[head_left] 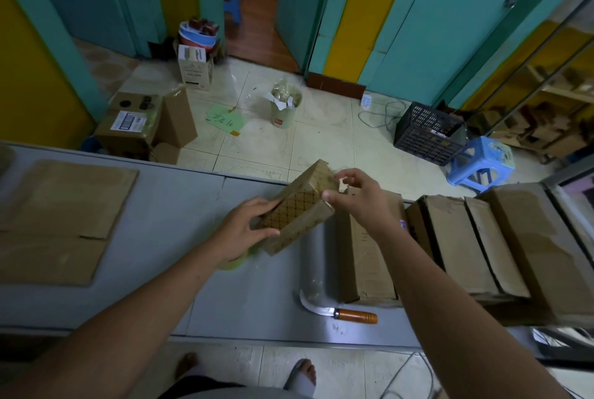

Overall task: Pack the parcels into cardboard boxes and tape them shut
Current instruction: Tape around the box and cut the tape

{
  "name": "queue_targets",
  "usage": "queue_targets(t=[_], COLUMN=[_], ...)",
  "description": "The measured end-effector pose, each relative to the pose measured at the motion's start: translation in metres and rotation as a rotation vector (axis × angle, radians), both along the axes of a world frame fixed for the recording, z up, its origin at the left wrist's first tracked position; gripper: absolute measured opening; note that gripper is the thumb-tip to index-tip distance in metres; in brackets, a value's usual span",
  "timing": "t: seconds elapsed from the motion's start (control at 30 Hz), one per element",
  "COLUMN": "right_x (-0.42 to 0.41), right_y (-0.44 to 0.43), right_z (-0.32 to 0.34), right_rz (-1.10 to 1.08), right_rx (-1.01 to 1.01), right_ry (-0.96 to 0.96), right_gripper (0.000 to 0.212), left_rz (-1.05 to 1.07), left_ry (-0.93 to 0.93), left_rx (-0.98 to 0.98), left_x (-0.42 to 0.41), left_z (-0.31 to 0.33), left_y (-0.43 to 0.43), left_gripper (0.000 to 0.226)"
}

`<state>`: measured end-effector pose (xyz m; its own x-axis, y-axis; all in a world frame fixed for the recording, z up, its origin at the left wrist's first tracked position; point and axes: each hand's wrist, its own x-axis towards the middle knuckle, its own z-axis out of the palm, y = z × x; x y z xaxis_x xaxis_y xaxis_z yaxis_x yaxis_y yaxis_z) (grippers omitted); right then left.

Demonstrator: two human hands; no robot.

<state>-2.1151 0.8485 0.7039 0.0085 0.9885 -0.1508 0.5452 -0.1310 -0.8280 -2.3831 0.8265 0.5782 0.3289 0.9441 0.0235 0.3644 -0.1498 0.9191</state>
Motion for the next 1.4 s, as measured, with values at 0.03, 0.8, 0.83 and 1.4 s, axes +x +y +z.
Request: queue_targets(t=[0.03, 0.8, 0.83, 1.4], right_x=[-0.003, -0.045, -0.046, -0.025], right_y=[0.002, 0.007, 0.006, -0.011], right_z=[-0.002, -0.016, -0.016, -0.039], right_rz=[-0.004, 0.134, 0.137, -0.293], right_rx=[-0.037, 0.164, 0.162, 0.232], right_ry=[0.053, 0.251, 0.246, 0.263], right_gripper=[0.066, 0.089, 0.089, 0.091], left_rz=[0.016, 0.287, 0.302, 0.257], left_ry=[-0.041, -0.268, -0.294, 0.348], left_rx=[-0.019, -0.156, -0.193, 0.013], left_x=[0.001, 0.02, 0.021, 0.009], left_z=[0.003, 0.02, 0.015, -0.037], left_y=[-0.001, -0.002, -0.003, -0.047], left_gripper=[0.069, 0.067, 0.07, 0.047])
